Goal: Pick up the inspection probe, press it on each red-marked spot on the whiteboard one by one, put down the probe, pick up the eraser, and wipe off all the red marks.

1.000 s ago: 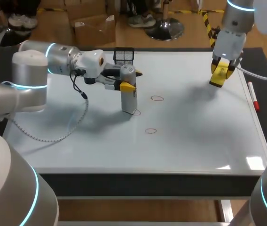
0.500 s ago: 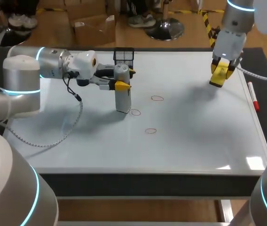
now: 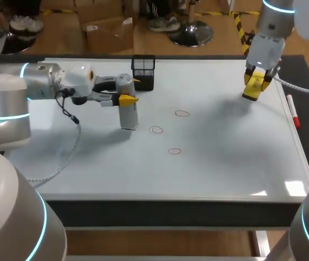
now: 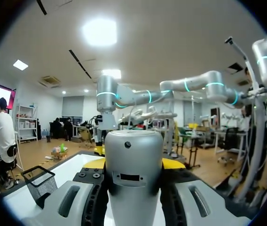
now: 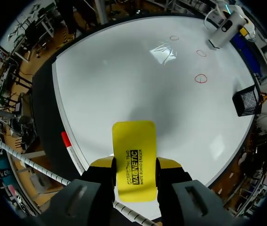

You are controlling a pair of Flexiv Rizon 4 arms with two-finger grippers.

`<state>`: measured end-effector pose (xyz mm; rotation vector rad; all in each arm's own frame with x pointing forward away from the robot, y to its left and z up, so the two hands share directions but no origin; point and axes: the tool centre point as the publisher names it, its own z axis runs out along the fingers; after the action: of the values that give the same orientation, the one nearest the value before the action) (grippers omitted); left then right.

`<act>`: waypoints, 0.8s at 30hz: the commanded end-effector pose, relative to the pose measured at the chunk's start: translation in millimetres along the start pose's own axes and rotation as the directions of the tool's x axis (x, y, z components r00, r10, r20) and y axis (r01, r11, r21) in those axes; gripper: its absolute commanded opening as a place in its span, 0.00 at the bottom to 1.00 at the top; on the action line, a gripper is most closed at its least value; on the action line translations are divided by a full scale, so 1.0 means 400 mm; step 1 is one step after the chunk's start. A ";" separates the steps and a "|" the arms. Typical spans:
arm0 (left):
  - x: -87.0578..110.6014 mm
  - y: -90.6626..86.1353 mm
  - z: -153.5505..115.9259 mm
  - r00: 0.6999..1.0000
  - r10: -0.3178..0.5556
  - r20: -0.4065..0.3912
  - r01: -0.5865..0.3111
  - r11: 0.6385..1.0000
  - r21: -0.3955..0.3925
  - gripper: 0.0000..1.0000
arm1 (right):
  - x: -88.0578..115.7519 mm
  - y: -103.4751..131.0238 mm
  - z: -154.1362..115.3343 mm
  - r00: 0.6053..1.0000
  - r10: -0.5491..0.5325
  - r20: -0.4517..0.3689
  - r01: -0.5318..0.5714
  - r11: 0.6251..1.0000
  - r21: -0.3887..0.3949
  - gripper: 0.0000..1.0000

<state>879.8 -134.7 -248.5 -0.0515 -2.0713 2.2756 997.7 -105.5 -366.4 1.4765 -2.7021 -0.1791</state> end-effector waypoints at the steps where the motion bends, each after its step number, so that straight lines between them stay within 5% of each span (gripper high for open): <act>1: 0.030 -0.022 -0.052 0.990 0.010 0.143 -0.010 1.000 0.001 0.00 | 0.000 -0.001 -0.002 1.000 -0.001 -0.004 0.001 1.000 0.001 0.00; 24: 0.115 -0.056 -0.254 0.922 0.047 0.383 -0.044 0.999 -0.016 0.00 | 0.000 -0.001 -0.002 1.000 -0.001 -0.004 0.001 1.000 0.001 0.00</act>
<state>853.1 -35.8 -240.2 0.1629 -2.2004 2.4138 997.8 -105.5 -366.4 1.4765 -2.7022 -0.1791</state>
